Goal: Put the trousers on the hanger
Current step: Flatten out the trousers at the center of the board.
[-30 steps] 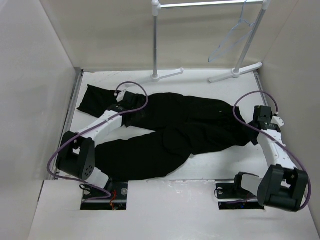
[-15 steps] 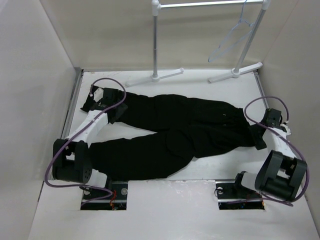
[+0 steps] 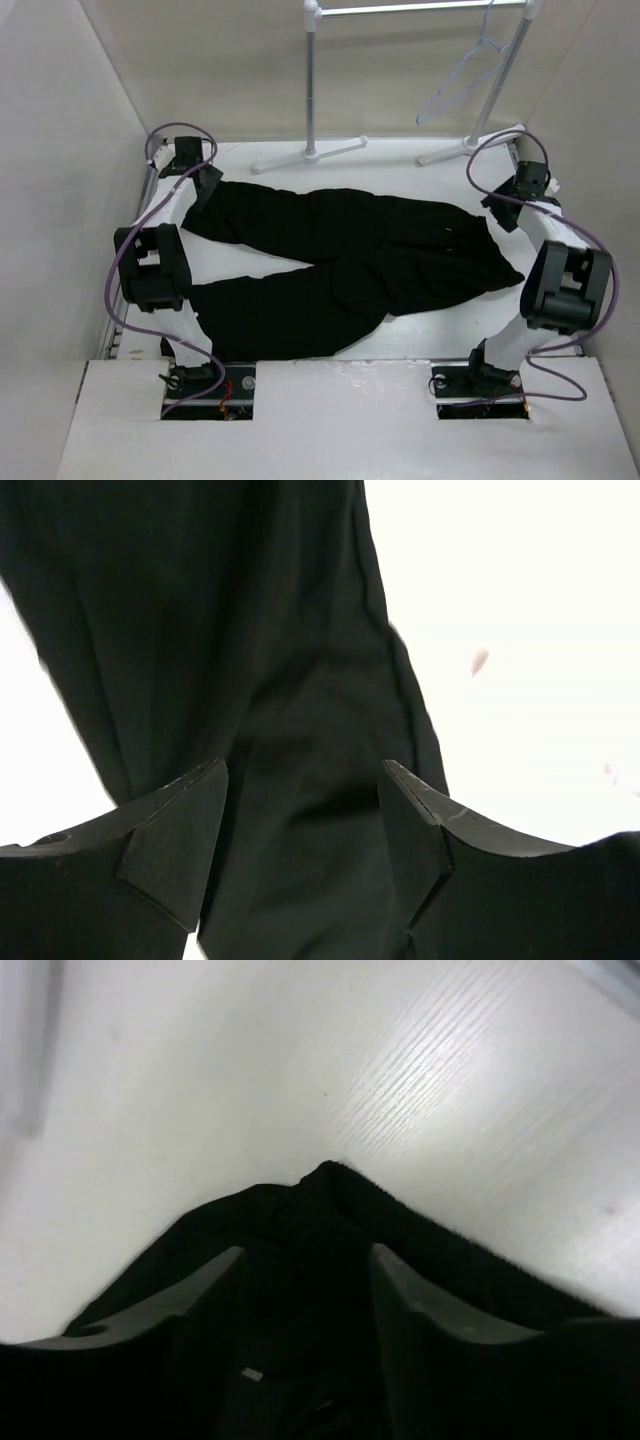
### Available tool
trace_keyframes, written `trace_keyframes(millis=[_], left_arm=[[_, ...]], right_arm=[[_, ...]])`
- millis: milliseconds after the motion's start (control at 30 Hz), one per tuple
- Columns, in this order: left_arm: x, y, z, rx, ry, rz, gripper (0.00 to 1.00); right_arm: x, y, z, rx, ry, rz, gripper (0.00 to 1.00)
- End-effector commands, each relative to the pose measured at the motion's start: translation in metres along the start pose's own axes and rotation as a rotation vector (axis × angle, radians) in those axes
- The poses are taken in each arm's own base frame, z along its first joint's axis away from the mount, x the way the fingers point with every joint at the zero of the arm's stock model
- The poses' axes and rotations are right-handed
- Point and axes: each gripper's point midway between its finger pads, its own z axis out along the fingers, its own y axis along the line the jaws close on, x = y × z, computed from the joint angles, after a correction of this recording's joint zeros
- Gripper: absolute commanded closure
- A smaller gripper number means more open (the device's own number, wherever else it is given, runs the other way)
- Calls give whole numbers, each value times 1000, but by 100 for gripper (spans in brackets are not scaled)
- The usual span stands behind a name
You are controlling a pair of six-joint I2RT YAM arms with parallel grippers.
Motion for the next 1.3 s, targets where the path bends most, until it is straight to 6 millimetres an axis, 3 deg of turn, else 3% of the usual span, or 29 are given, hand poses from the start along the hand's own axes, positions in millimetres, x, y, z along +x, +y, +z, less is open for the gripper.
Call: trace_keyframes(millis=[0,200,467,567,733,933,1033,1133,1200,1267], left_arm=[[-29,-8,11,-8,-25,-14,40],[-43,-6,44,-50,-7,34,39],[-66,-7,57,-69,-50,113,38],[-73,-2,62,-105,-55,142,38],[-91,4,65,-97,-67,132,36],[-113,10,78,-76,-38,109,38],[-106,18,85,-93,4,164,55],[-94,42,82,-148,16,206,70],[-93,60,77,-172,15,190,70],[-88,66,73,-150,15,184,63]], right_arm=[[0,13,21,-38,28,-47,35],[17,11,51,-14,116,-74,37],[11,20,71,-17,120,-66,42],[8,25,75,-20,123,-62,68],[-4,33,71,-27,119,-24,93],[-54,37,70,-30,20,74,94],[-54,43,76,-38,22,73,94],[-53,43,83,-33,19,91,94],[-59,41,85,-36,7,116,95],[-64,40,86,-44,1,137,94]])
